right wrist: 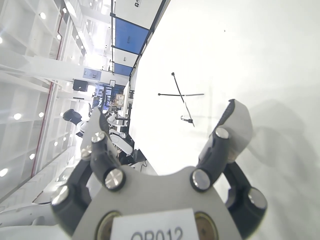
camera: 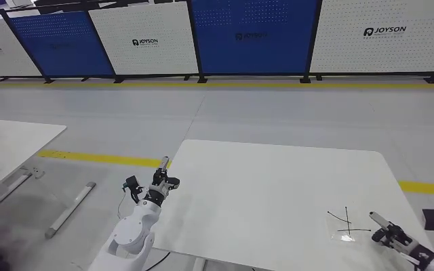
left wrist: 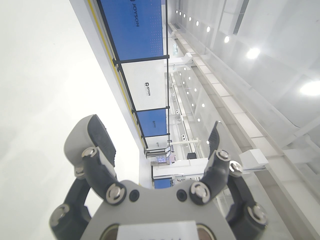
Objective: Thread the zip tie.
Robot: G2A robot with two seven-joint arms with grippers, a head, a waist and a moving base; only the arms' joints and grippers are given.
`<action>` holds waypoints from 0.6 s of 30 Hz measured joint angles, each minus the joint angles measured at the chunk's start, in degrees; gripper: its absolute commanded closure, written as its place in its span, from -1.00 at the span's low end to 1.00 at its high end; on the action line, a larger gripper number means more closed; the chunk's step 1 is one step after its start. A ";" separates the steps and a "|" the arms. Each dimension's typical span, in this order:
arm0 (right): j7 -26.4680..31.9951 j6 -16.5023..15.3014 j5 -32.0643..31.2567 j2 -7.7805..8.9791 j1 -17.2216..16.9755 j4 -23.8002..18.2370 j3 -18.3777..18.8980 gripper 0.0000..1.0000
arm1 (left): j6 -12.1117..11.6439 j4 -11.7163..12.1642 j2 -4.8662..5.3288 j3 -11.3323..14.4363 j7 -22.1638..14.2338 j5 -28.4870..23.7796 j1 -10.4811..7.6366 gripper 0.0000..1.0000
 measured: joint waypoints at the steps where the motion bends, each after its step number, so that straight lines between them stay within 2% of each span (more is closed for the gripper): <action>1: 0.17 -0.16 0.05 0.07 -0.08 0.16 0.09 0.00 | 0.00 0.00 0.00 0.00 0.00 0.00 0.00 -1.00; 5: 1.53 -0.65 0.23 0.35 -0.22 0.69 0.34 0.10 | 0.00 0.00 0.00 0.00 0.00 0.00 0.00 -1.00; 15: 3.24 -0.19 -1.59 0.99 0.64 2.04 -0.51 0.04 | 0.00 0.00 0.00 0.00 0.00 0.00 0.00 -1.00; 18: 3.19 0.06 -2.12 1.12 1.01 2.46 -0.99 0.08 | 0.00 0.00 0.00 0.00 0.00 0.00 0.00 -1.00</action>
